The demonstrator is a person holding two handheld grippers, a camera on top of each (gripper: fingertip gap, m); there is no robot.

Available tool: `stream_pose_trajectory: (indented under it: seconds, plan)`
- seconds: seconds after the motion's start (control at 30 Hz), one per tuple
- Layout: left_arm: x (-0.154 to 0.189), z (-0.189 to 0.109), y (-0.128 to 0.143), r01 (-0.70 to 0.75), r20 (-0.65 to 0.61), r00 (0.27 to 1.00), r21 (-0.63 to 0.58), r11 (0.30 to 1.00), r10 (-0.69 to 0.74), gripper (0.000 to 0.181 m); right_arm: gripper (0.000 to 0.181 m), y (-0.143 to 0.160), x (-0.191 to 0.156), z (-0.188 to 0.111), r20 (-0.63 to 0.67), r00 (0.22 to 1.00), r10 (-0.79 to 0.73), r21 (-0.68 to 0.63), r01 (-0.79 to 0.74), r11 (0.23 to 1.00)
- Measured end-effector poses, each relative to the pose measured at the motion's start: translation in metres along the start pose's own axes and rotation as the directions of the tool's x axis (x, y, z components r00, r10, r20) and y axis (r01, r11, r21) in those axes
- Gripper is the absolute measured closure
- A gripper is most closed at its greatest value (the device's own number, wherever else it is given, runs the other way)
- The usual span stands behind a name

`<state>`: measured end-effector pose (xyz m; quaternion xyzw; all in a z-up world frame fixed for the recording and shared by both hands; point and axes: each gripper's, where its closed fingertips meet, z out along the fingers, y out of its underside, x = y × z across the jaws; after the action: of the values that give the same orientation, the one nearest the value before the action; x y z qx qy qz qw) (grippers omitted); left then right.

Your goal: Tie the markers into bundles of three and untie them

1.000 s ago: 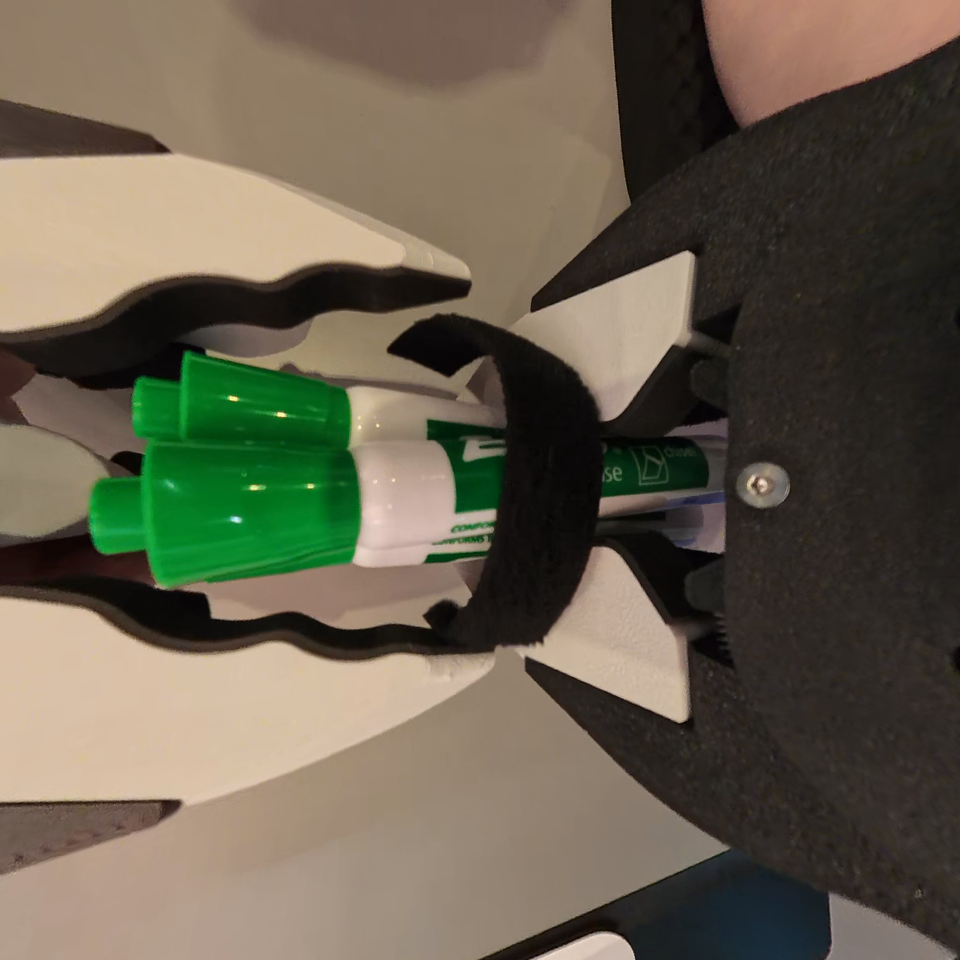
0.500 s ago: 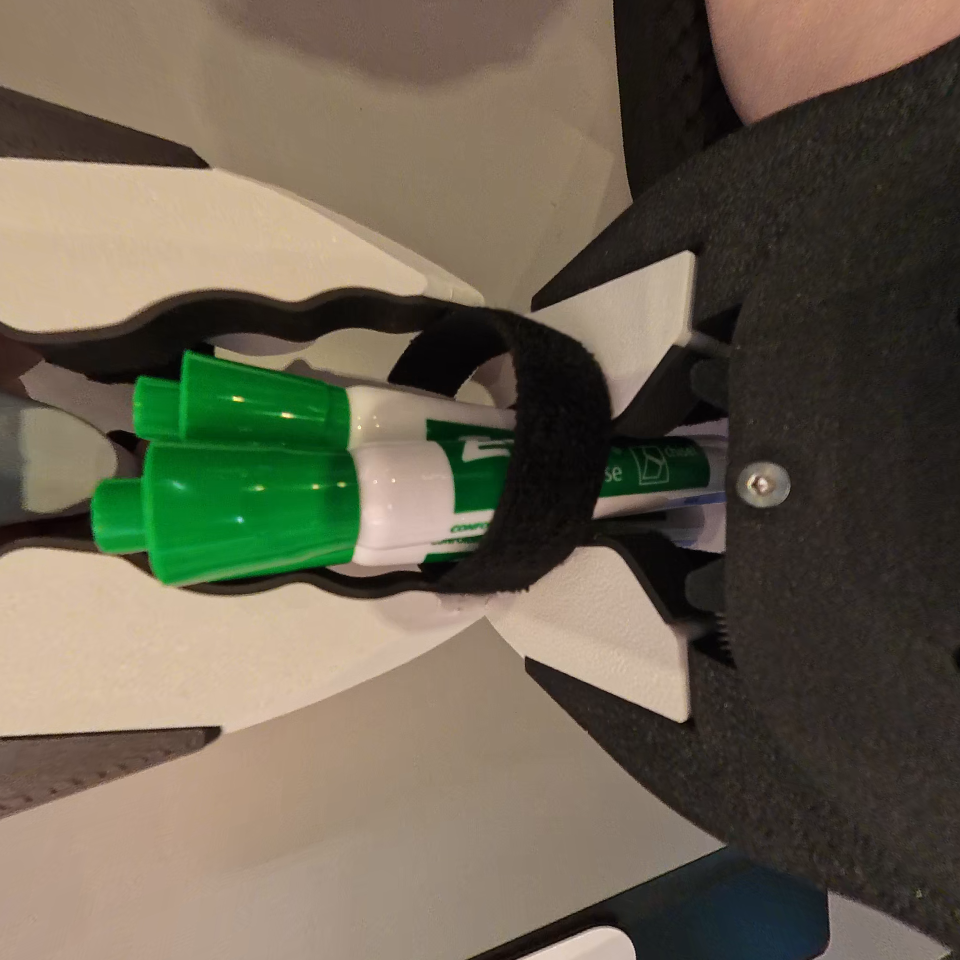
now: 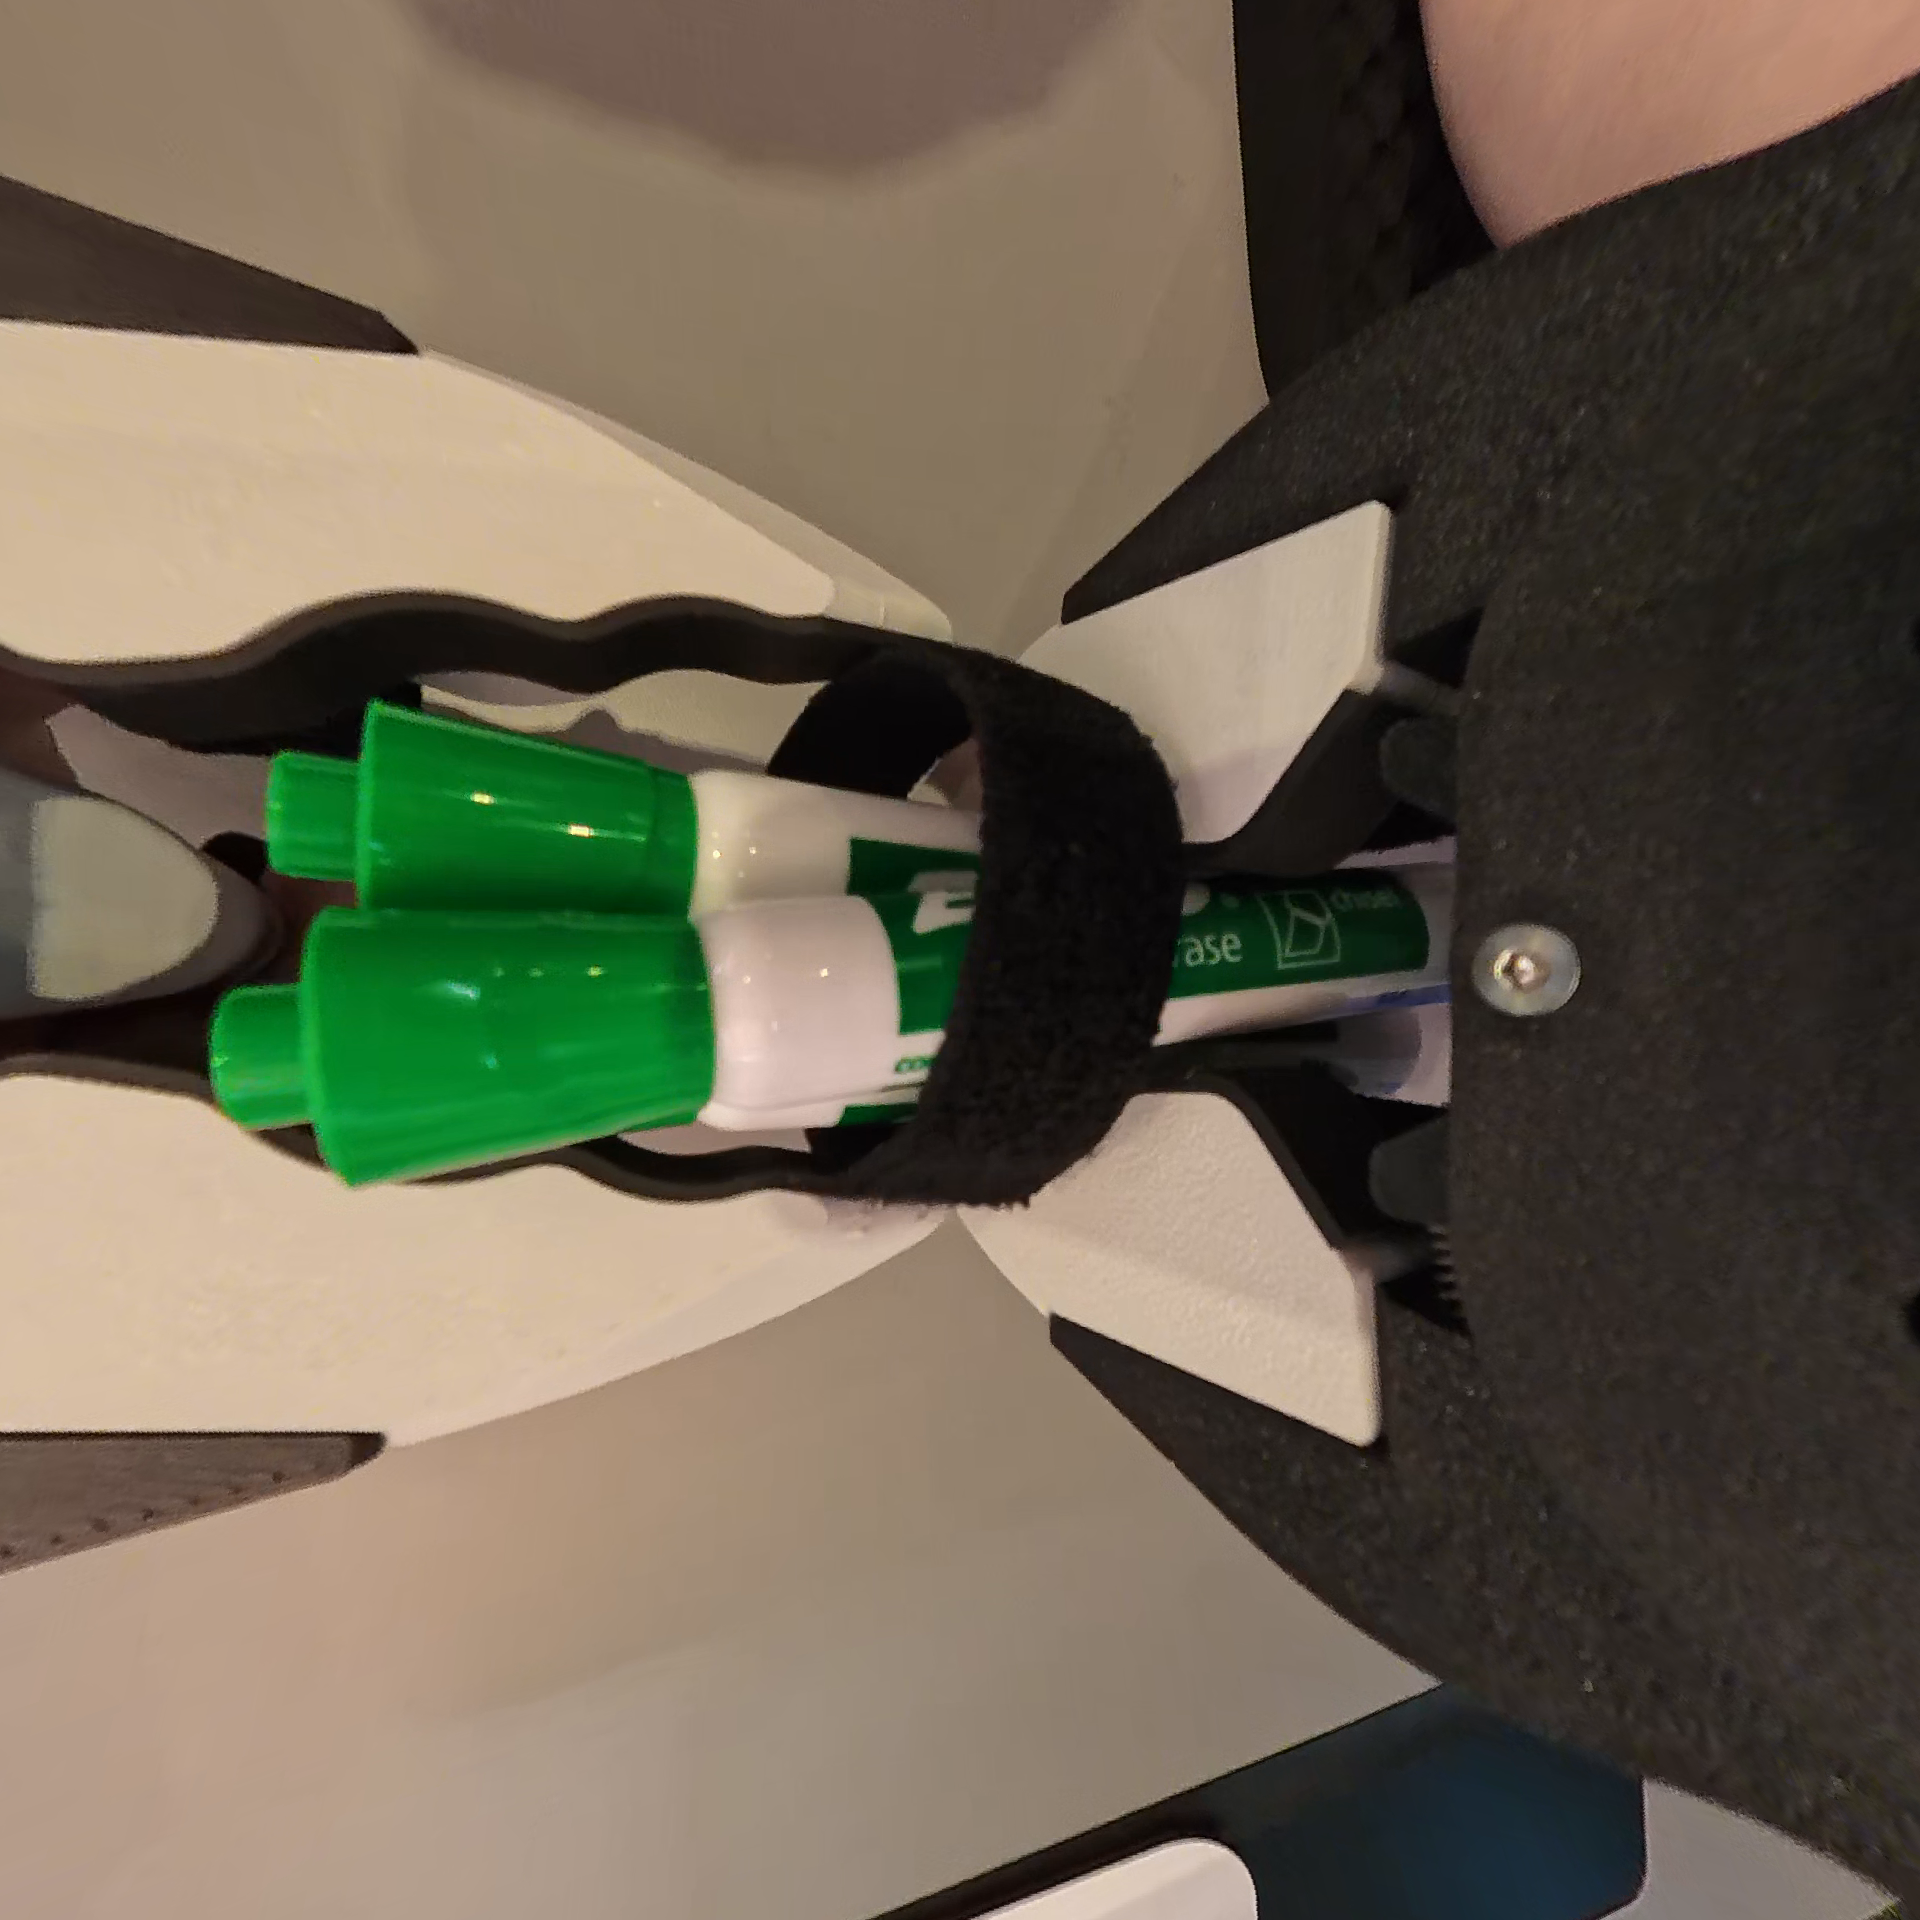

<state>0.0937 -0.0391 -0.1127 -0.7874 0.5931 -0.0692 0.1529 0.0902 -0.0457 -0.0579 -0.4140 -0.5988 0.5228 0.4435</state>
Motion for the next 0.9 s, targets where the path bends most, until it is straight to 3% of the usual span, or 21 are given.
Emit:
stream_pose_trajectory:
  seconds: [0.9]
  plan:
    - [-0.0033, -0.0017, 0.0002, 0.009, 0.019, 1.000, -0.002, 1.000, -0.009, 0.140, 0.129, 0.0049, 0.0069, 0.0000, -0.010, 0.998, 0.068, -0.014, -0.068, 0.998]
